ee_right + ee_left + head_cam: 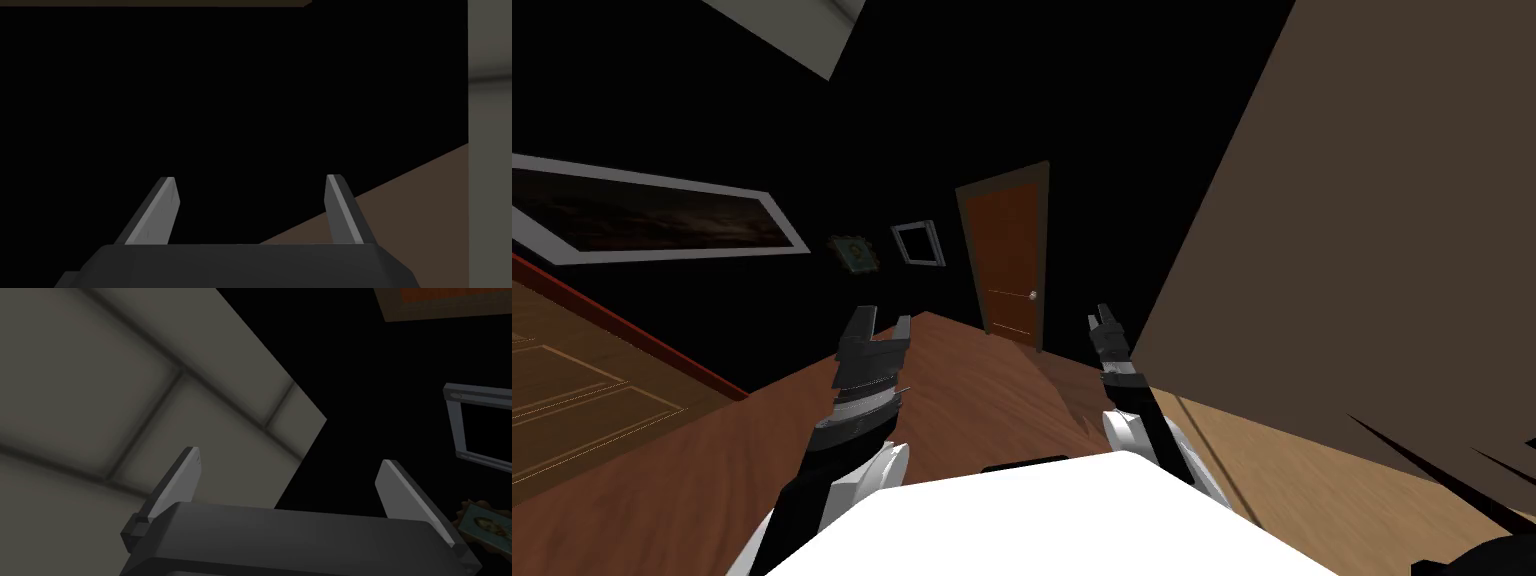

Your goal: Push the door open

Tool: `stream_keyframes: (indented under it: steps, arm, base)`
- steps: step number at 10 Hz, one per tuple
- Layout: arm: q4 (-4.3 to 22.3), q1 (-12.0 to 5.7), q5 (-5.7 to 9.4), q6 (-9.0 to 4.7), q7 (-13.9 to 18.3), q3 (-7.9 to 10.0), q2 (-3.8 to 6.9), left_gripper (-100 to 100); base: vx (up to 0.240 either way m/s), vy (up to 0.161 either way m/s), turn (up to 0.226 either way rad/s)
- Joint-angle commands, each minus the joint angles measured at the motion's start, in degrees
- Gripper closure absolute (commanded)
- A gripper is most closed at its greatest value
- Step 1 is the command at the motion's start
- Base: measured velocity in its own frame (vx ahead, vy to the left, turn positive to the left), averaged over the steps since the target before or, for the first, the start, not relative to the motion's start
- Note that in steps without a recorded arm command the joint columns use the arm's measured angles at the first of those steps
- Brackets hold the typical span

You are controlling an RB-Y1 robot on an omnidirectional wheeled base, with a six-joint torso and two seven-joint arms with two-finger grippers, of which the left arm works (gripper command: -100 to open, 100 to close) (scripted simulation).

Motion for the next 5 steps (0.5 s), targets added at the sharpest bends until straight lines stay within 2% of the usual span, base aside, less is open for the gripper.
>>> stream_keyframes:
  steps: [1, 3, 5]
  arm:
    - [1.6, -0.6, -0.68, -0.38, -1.0, -0.09, 0.41, -100]
    - [4.2, -1.56, -1.78, -1.0, -2.5, -0.23, 0.95, -100]
    - [5.8, -2.13, -2.42, -1.37, -3.4, -0.32, 1.24, -100]
  base:
    - [0.079, -0.03, 0.008]
    - [0.107, -0.018, 0.037]
    - [0.095, 0.006, 0.012]
